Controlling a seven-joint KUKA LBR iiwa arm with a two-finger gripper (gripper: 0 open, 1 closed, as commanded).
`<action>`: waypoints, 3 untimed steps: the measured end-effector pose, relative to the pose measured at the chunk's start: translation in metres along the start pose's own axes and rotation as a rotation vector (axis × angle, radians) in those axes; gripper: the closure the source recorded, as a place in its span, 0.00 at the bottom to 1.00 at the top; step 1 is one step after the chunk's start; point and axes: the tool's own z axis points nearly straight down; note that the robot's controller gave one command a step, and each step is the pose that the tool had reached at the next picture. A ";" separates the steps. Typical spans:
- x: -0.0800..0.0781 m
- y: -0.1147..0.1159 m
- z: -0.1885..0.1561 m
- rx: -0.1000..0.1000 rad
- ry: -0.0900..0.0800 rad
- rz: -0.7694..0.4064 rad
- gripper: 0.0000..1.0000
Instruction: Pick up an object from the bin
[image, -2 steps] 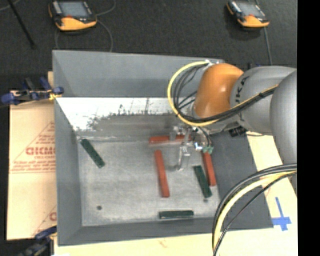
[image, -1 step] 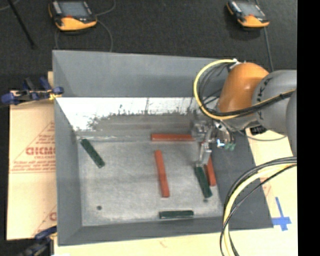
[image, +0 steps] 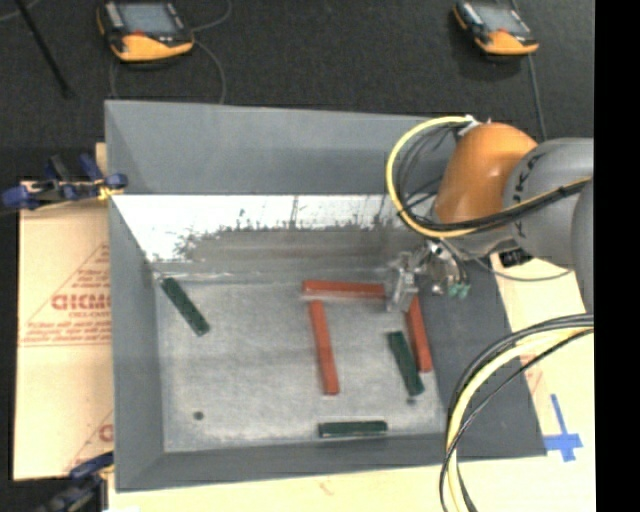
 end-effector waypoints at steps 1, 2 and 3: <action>0.002 0.000 0.002 0.000 0.010 -0.001 0.00; 0.002 0.056 0.004 0.002 0.023 -0.045 0.00; -0.001 0.055 0.003 0.001 0.005 -0.042 1.00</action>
Offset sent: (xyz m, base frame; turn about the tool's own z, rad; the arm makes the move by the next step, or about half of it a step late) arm 0.0000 0.0000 0.0000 0.0000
